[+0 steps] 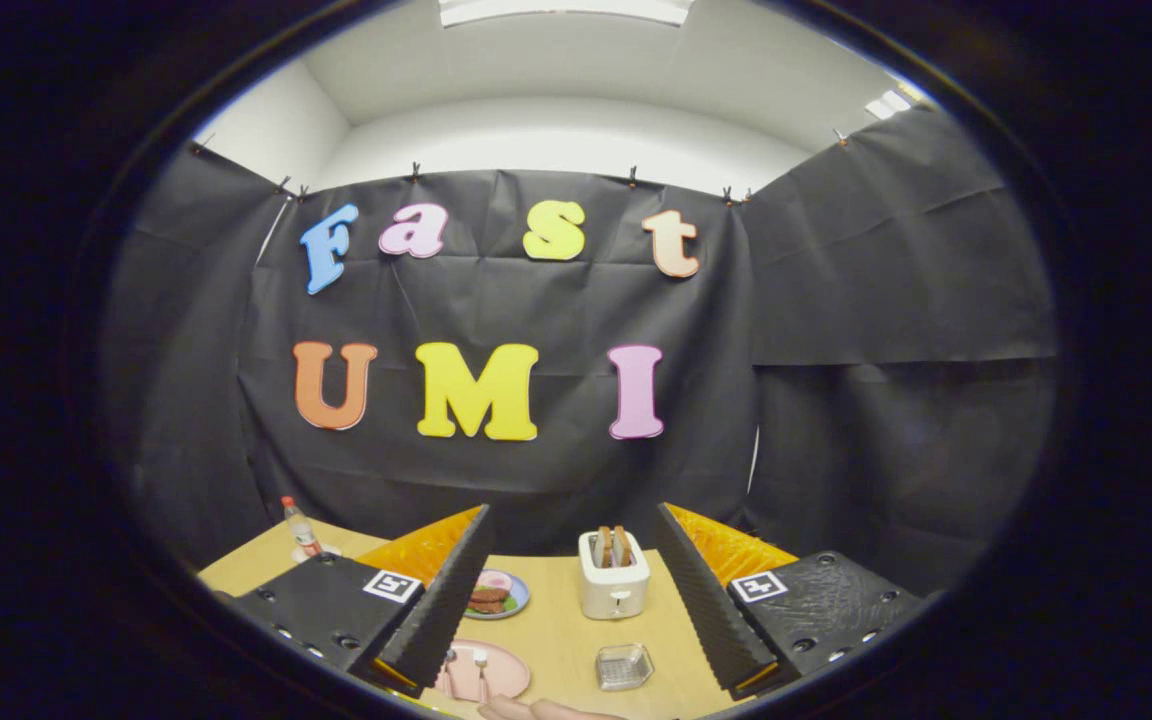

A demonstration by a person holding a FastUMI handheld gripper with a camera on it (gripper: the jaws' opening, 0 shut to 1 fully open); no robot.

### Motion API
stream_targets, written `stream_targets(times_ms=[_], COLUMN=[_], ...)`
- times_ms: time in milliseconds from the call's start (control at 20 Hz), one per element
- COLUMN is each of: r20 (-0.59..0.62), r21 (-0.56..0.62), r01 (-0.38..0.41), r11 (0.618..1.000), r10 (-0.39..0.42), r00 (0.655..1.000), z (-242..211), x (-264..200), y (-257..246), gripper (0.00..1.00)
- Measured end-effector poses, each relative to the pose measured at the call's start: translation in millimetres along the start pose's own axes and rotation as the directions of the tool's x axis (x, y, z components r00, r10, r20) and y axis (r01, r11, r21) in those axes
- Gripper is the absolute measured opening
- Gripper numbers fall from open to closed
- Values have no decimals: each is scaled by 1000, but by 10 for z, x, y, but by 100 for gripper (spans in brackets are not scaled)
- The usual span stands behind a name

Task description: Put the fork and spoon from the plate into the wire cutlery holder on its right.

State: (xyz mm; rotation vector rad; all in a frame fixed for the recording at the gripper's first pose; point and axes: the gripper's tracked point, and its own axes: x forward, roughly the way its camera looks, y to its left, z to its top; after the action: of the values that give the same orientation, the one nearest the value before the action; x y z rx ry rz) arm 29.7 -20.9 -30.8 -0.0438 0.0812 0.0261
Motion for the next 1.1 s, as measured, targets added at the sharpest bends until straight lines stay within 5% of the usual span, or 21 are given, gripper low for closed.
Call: stream_targets(times_ms=[500, 800, 1100], r20=[-268, -443, -638], r21=[-23, -64, -79], r01=[-75, -145, -184], r11=[997, 987, 980], r10=[66, 102, 92], r00=[961, 891, 765], z=[-1381, -2412, -3629], x=[508, 757, 815], y=[401, 846, 1088], gripper=[96, 95, 94])
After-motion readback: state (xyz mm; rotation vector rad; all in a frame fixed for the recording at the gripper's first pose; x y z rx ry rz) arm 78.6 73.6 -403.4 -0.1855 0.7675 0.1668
